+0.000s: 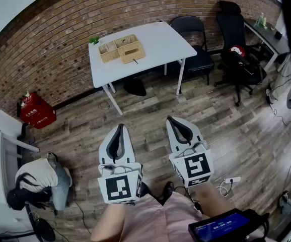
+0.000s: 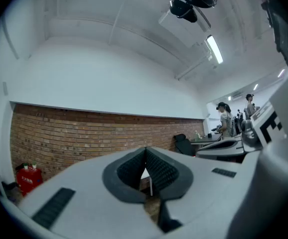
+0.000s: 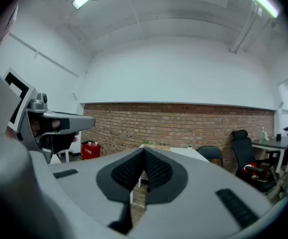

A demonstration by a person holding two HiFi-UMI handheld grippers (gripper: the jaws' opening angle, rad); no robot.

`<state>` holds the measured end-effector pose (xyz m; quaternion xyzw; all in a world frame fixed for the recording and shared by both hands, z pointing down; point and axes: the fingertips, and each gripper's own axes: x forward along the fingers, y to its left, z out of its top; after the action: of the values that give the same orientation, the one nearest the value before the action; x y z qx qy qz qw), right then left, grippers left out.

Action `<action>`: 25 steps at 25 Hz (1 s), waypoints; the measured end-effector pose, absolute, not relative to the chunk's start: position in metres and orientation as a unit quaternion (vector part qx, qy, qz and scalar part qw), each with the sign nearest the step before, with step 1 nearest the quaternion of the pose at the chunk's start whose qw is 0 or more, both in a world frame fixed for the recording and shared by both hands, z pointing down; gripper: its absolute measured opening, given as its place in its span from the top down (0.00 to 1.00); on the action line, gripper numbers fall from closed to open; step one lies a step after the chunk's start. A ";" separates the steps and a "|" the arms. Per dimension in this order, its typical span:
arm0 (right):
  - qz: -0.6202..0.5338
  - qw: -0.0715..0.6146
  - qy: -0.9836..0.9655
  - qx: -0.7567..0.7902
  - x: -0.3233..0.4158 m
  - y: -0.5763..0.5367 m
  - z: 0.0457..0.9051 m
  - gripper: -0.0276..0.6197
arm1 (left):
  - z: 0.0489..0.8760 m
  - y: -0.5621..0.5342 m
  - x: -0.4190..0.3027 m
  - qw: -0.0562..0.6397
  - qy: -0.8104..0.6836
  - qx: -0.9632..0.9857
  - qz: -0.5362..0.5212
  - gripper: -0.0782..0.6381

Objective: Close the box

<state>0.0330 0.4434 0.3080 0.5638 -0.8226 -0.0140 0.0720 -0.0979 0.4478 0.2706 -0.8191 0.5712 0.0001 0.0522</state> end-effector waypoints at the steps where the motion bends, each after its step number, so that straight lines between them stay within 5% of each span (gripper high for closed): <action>1: -0.014 0.072 -0.824 0.562 0.034 0.444 0.308 0.96 | 0.270 0.449 -0.096 0.052 0.572 -0.819 0.000 0.88; 9: 0.000 0.043 -0.828 0.560 0.058 0.454 0.308 0.95 | 0.274 0.462 -0.078 0.050 0.581 -0.813 -0.008 0.88; 11: 0.011 0.037 -0.840 0.542 0.061 0.455 0.310 0.61 | 0.276 0.467 -0.073 0.049 0.585 -0.809 -0.009 0.88; 12: 0.011 0.038 -0.844 0.535 0.062 0.456 0.311 0.60 | 0.278 0.468 -0.071 0.049 0.587 -0.808 -0.009 0.88; 25: 0.012 0.069 -0.847 0.527 0.071 0.415 0.339 0.64 | 0.308 0.428 -0.070 0.027 0.598 -0.800 -0.026 0.88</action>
<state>0.0707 0.4146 0.3392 0.5268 -0.8471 0.0125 0.0687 -0.0701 0.4279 0.3079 -0.8003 0.5984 -0.0264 0.0268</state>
